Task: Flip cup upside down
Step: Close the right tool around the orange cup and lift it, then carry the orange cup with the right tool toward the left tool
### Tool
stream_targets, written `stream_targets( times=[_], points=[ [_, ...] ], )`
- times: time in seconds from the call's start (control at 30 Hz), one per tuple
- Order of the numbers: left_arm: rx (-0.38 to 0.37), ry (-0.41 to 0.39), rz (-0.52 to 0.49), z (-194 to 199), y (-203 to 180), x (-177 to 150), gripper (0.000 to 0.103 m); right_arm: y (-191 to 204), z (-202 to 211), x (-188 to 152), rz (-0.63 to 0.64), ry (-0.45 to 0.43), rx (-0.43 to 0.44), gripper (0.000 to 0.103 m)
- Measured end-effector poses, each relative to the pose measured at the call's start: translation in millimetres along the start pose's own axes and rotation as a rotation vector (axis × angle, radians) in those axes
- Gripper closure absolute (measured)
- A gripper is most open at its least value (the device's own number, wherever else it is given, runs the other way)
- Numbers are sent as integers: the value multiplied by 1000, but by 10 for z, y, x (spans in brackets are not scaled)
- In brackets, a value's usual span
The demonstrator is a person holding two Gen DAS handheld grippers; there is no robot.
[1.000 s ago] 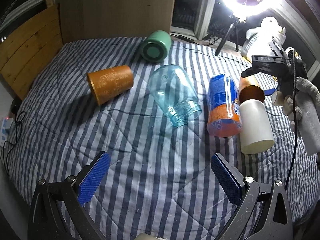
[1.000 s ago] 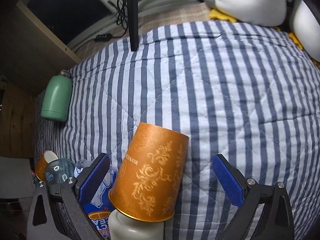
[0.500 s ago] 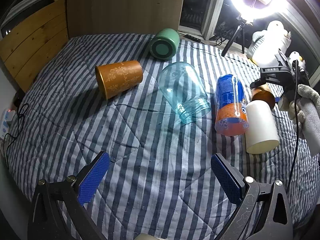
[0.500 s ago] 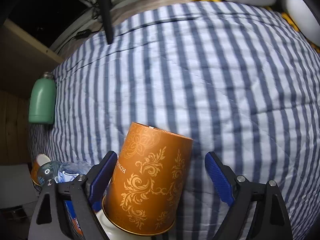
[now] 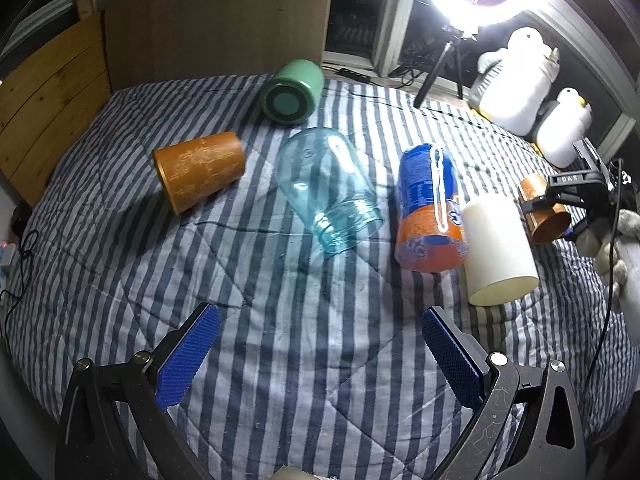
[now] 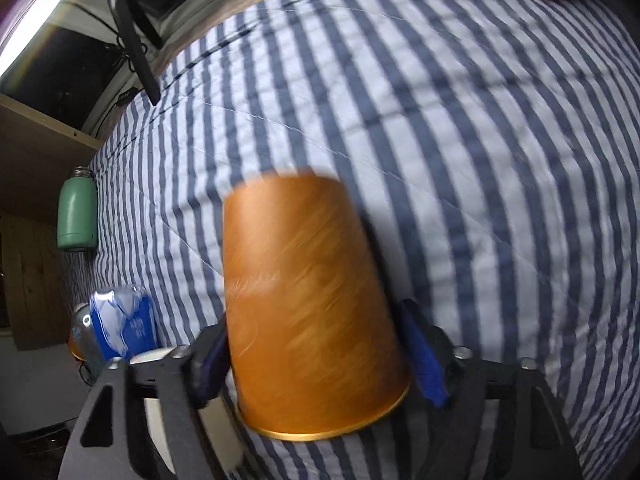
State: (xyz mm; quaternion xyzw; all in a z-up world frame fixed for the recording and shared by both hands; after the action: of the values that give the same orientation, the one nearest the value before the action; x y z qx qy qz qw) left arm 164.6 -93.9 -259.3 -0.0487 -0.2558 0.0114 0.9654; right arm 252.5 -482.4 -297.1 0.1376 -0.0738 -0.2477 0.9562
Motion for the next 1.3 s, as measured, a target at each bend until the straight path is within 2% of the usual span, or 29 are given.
stream_targets(
  times=[0.27, 0.47, 0.6, 0.8, 1.0, 1.3],
  points=[
    [-21, -8, -46, 21, -166, 16, 1, -219, 145, -318, 26, 22, 33, 34],
    [-33, -13, -53, 48, -276, -18, 1, -181, 72, -786, 72, 61, 18, 34],
    [-39, -15, -64, 66, -341, -56, 1, -117, 45, -1043, 98, 49, 3, 33],
    [-54, -6, -75, 51, -337, -79, 1, -53, 38, -1512, 106, 53, 25, 33],
    [-62, -7, -84, 73, -202, -56, 1, 197, -37, -1943, 114, 58, 56, 33],
    [-60, 7, -77, 108, 196, -100, 1, 811, -277, -2265, 144, 54, 56, 34]
  ],
)
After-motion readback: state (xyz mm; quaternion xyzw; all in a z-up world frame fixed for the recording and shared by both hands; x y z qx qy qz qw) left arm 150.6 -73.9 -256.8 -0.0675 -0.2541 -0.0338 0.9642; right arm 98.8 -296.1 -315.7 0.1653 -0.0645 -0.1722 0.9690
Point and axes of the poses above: each gripper's, at about its wrist camera, not at the fingertips, and z roughly against the way its jaws point, y to its left, x to its top, the point moved 6 cm from there along -z, roughly the way its jaws point, and after that the axes turned 1 degree about -x, right-handed, at the moved point
